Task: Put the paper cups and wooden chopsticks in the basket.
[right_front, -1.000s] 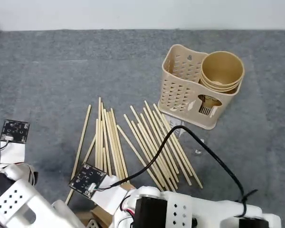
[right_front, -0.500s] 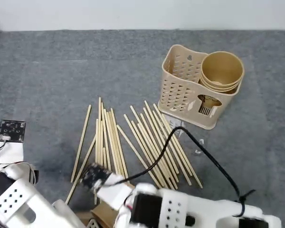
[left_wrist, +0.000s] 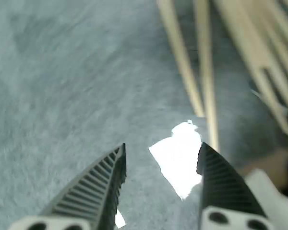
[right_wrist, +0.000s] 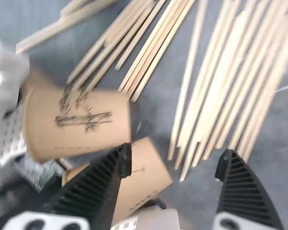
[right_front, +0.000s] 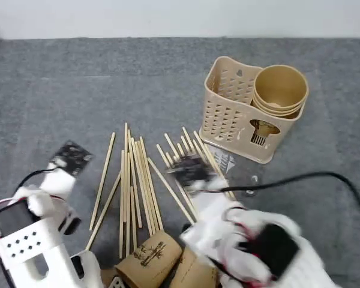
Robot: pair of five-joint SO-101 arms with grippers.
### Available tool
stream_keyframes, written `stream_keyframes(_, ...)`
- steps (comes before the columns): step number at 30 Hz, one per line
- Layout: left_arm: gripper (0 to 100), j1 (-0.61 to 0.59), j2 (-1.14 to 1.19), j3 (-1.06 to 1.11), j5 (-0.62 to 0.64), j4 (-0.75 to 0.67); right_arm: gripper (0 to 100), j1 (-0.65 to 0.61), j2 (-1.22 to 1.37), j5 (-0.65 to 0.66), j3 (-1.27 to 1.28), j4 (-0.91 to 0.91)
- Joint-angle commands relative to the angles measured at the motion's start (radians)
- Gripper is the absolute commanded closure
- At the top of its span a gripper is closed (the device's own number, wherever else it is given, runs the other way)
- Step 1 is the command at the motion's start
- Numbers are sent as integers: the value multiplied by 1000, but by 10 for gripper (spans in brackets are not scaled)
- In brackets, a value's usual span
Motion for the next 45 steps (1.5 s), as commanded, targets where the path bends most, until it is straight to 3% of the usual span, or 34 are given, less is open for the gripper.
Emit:
stream_keyframes(1, 767, 130, 2, -108, -17, 80, 757, 154, -77, 43, -5, 42)
stream_keyframes(4, 767, 210, 2, -116, -17, 80, 842, 254, -81, 54, -21, 41)
stream_keyframes(14, 767, 531, 2, -113, 29, 80, 991, 521, -87, 52, -184, 41)
stream_keyframes(21, 766, 809, 2, -133, 199, 78, 991, 779, -81, 52, -279, 39)
stream_keyframes(25, 766, 908, 2, -209, 279, 78, 991, 897, -82, 49, -333, 28)
stream_keyframes(38, 762, 1576, 11, -208, 628, 78, 991, 1004, -87, 5, -477, 25)
stream_keyframes(45, 701, 1640, 12, -199, 641, 61, 991, 1000, -84, -34, -531, 25)
